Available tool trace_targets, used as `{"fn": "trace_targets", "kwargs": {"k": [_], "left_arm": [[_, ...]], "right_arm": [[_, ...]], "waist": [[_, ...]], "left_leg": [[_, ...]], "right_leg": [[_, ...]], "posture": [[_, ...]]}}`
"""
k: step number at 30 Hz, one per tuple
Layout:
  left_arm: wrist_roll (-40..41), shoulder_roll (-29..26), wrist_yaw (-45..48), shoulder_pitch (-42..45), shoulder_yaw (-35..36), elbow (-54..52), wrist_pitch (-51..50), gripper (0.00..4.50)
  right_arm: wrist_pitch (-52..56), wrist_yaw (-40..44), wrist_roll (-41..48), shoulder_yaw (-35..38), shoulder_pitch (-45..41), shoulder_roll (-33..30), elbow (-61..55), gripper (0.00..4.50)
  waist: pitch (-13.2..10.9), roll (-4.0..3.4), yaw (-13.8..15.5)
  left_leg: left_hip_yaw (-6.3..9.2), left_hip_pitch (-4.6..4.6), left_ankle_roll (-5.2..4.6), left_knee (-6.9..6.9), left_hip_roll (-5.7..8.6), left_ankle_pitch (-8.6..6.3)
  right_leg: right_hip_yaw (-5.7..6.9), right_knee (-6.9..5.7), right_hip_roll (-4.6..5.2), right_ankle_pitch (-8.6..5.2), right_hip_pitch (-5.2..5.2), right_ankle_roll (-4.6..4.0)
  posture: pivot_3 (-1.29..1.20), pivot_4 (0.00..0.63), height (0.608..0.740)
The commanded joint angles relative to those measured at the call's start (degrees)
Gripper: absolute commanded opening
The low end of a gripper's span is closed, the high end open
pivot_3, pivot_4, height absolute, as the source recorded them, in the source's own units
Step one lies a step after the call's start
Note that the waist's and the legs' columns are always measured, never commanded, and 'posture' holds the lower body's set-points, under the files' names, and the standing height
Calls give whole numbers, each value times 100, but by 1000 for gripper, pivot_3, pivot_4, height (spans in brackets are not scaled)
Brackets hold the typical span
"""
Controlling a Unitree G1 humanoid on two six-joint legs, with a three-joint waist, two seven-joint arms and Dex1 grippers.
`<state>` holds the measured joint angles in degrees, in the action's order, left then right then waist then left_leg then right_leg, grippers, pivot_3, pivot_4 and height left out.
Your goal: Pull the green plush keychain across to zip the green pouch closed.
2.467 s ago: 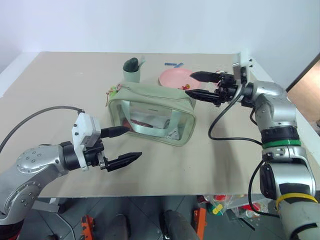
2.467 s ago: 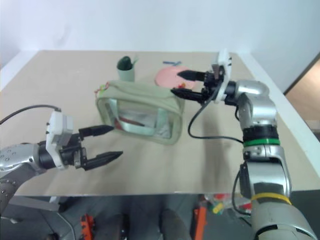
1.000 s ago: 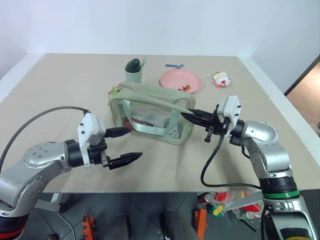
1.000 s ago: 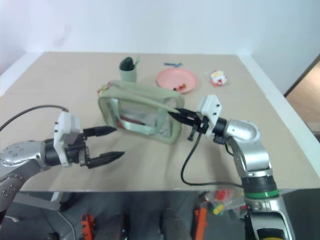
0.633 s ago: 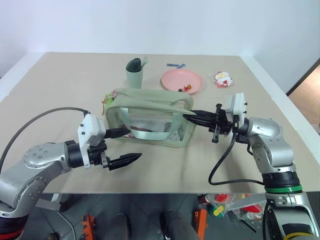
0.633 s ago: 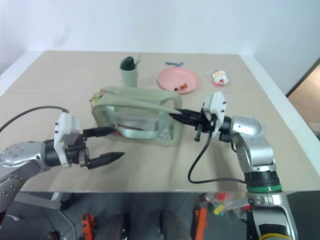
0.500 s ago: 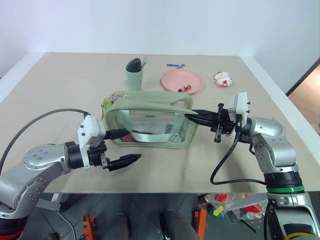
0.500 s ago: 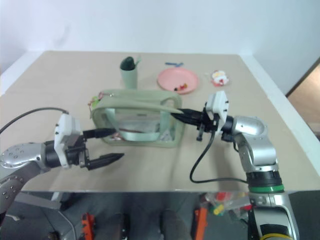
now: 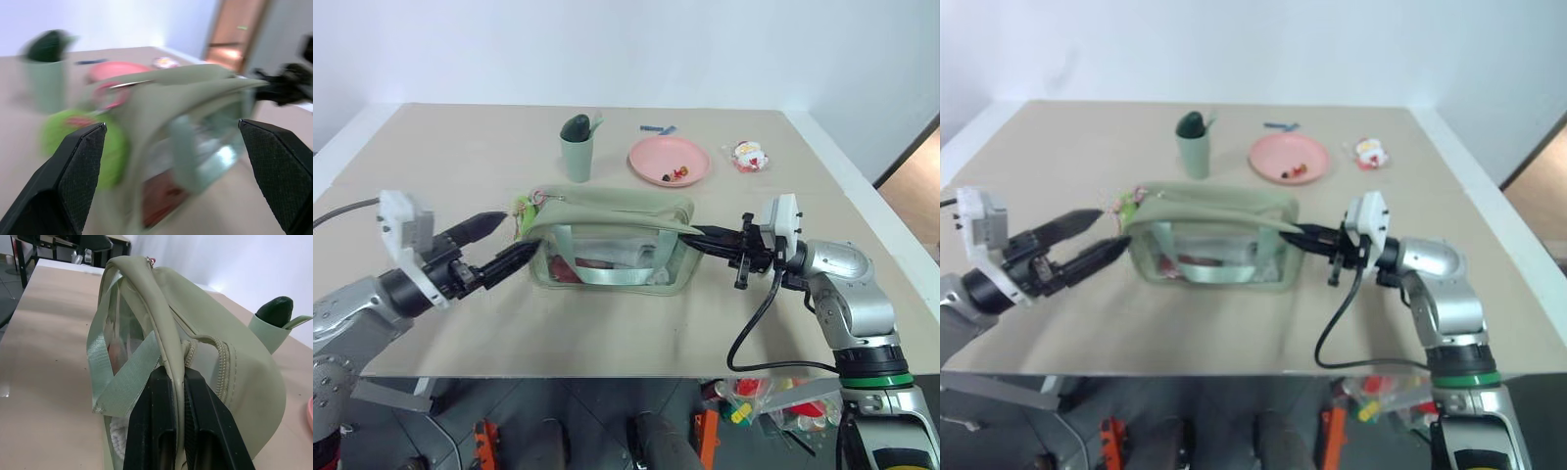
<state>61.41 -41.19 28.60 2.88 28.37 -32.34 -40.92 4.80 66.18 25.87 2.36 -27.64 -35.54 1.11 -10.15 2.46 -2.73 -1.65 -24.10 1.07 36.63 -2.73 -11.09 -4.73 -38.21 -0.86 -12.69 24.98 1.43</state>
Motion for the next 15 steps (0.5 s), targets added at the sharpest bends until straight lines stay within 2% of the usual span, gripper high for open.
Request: {"fn": "trace_targets", "kwargs": {"k": [1, 8, 15], "left_arm": [[152, 78, -481, 11, 371, 481, -109, 4500], [389, 565, -1290, 785, 39, 1533, -477, 4500], [816, 922, -1077, 1269, -19, 2251, -712, 4500]], "right_arm": [[69, -12, 22, 47, -26, -91, -296, 9], [308, -116, 102, 38, 79, -88, -740, 9], [429, -245, 113, 68, 261, -86, -1010, 9]], "waist": [[0, 0, 0], [2, 3, 3], [3, 4, -11]], "left_leg": [[0, 0, 0, 1, 0, 0], [0, 6, 10, 6, 3, 14], [-1, 4, 12, -3, -1, 14]], "right_leg": [[0, 0, 0, -4, 0, -7], [2, 0, 3, 6, -9, -5], [0, 0, -5, 21, 0, 16]], "posture": [[0, 150, 740], [0, 150, 740], [0, 150, 740]]}}
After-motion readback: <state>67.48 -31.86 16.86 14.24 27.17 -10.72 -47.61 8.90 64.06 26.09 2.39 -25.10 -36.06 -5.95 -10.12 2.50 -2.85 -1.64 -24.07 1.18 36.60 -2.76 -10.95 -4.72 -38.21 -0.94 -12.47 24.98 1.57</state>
